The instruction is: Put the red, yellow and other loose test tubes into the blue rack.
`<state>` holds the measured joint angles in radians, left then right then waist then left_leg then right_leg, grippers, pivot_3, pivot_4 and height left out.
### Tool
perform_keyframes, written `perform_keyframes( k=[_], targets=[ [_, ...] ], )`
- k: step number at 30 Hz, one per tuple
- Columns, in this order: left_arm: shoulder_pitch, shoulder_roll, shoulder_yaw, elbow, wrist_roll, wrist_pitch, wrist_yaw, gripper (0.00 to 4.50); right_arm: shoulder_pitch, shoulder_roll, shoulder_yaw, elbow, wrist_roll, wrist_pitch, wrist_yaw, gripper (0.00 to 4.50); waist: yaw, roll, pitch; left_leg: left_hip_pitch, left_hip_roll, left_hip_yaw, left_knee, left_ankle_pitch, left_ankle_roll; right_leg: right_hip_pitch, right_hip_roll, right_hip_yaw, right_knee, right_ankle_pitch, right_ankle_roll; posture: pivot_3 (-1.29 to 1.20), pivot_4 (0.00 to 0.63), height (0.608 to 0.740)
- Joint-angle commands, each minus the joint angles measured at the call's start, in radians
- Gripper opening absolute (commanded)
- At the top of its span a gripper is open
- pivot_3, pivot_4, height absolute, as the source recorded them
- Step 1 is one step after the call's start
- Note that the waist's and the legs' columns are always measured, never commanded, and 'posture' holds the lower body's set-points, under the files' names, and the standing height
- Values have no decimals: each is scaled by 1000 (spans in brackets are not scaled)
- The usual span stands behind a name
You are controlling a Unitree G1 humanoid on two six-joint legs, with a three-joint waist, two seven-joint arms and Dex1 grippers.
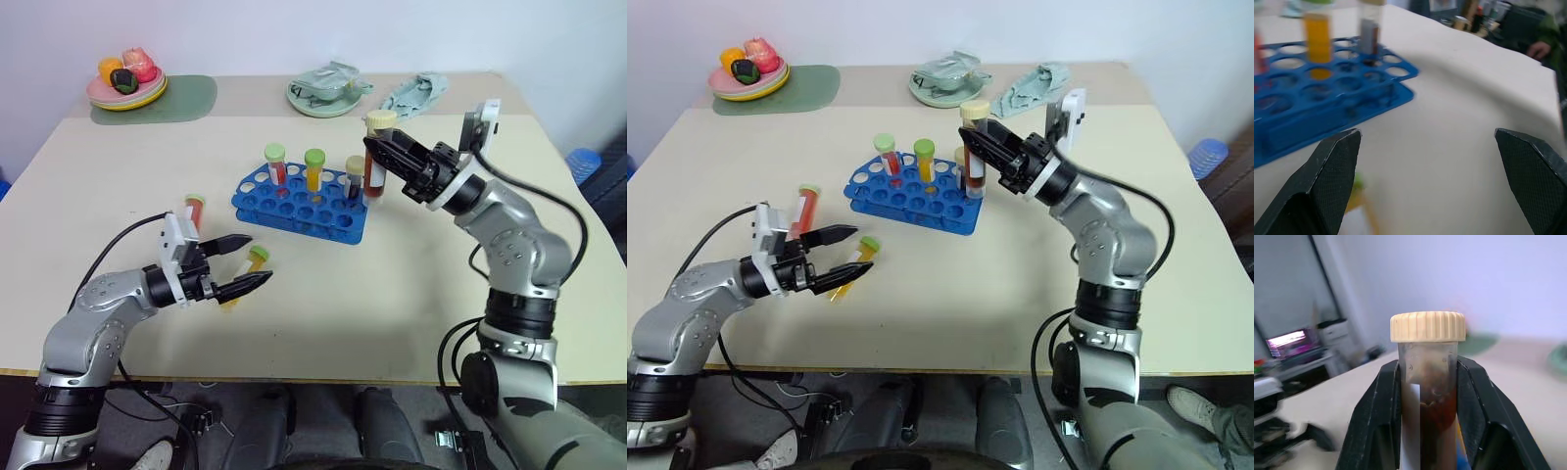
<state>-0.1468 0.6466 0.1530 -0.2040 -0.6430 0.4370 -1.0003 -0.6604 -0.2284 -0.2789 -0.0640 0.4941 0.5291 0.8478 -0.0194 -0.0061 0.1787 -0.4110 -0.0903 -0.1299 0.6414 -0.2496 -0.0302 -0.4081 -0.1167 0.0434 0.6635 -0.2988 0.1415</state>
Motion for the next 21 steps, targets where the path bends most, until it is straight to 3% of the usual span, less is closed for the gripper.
perform_keyframes(
  k=[1, 12, 21],
  targets=[
    [-11, -7, 44, 23, 5, -54, 0, 4500, 7, 85, 25, 66, -31, -249, -36, 1227, -3, 0, 0, 0, 0, 0, 0, 0, 0, 0, 0, 0, 0, 0, 0, 0, 150, 740],
    [7, -30, 99, 34, -1, -78, 61, 4500, 89, 185, 139, 356, -127, -747, 16, 1227, -25, 0, 0, 1, 1, -1, -1, 2, -3, 0, 2, 0, 1, 0, 0, 0, 150, 740],
    [41, -24, 123, 9, -9, -77, 78, 4500, 67, 196, 154, 543, -127, -885, 17, 1227, -27, 0, 0, 2, 1, -2, -5, 5, -8, -1, 2, 0, 2, 0, 0, 0, 150, 740]
  ],
)
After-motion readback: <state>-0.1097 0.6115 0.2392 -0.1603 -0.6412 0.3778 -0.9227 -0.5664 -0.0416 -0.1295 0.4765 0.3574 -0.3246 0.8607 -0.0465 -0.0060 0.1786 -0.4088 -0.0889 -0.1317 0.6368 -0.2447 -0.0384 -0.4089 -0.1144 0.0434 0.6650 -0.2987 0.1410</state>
